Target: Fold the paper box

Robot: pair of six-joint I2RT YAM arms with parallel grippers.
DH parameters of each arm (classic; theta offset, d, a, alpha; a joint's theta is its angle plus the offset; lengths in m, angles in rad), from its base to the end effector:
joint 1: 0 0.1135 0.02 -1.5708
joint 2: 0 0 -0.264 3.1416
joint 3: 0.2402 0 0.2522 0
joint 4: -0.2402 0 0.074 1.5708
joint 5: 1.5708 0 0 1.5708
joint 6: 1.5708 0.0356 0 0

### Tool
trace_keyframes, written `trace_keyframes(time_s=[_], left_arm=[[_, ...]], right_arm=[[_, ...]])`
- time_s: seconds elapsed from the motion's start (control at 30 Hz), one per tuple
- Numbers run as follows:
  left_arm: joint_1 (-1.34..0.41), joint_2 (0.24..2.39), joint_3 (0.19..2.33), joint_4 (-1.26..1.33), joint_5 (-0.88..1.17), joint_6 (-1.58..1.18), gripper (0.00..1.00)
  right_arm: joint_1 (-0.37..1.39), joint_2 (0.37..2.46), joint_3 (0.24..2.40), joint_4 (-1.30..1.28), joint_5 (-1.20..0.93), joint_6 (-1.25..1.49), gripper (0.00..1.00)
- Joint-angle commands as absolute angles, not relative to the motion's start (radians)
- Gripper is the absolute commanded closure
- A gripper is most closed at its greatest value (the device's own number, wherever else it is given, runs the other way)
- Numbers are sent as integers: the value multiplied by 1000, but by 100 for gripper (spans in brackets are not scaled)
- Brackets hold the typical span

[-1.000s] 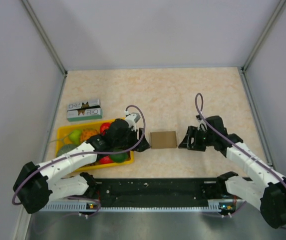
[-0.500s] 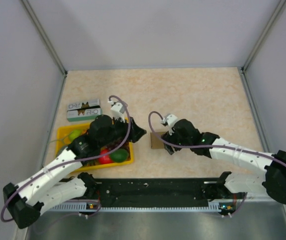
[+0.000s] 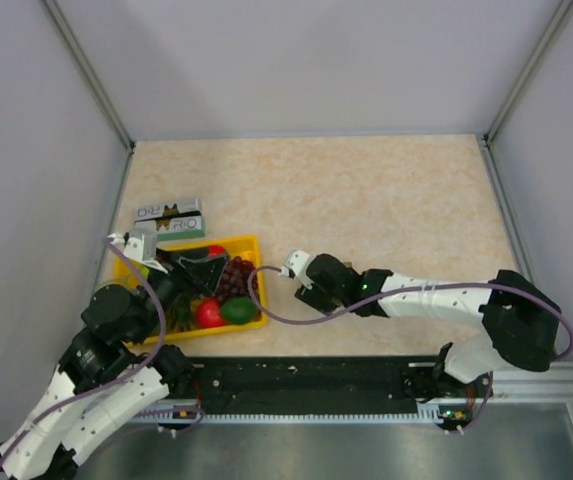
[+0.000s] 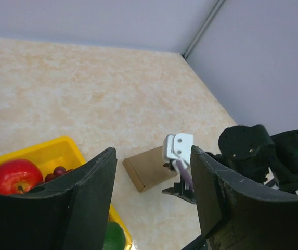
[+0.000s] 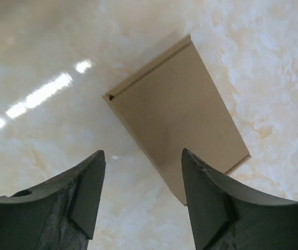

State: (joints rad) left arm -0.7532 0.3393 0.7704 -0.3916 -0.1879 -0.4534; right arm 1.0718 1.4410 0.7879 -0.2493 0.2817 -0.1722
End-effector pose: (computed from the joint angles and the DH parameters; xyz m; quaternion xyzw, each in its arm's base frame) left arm 0.0610 -0.0481 0.3625 0.0362 0.6923 -0.3537 0.6279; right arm 0.1445 0.2445 0.1892 -0.5075 0.7870 0.0218 0.3501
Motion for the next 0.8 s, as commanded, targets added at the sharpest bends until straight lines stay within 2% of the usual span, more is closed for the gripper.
trace_keyframes(time_s=[0.0,0.1,0.13,0.17,0.23,0.27,0.33,0.47,0.6,0.77], left_arm=[[-750,316,796,-491,-232,-414,37],[-750,302,799,-514,-238,-422,37],[-750,296,792,-515,-238,-422,37],[-749,292,785,-514,-236,-423,37],[-750,282,775,-503,-221,-425,37],[-749,284,775,-500,-213,-425,36],[-750,291,772,-495,-186,-433,37],[-750,290,767,-491,-150,-448,37],[-750,273,768,-511,-150,-453,37],[-750,265,785,-537,-161,-440,37]], right_arm=[[1005,1419,893,-201,109,39,45],[922,1356,842,-144,3,231,49],[884,1347,818,-36,-76,288,50],[835,1345,789,41,-277,355,56],[714,1417,713,212,-458,581,72],[687,1468,700,357,-597,641,91],[646,1591,666,504,-691,779,100],[614,1767,640,962,-866,992,100],[612,1879,623,1066,-871,1034,100],[569,1991,533,1052,-741,1013,100]])
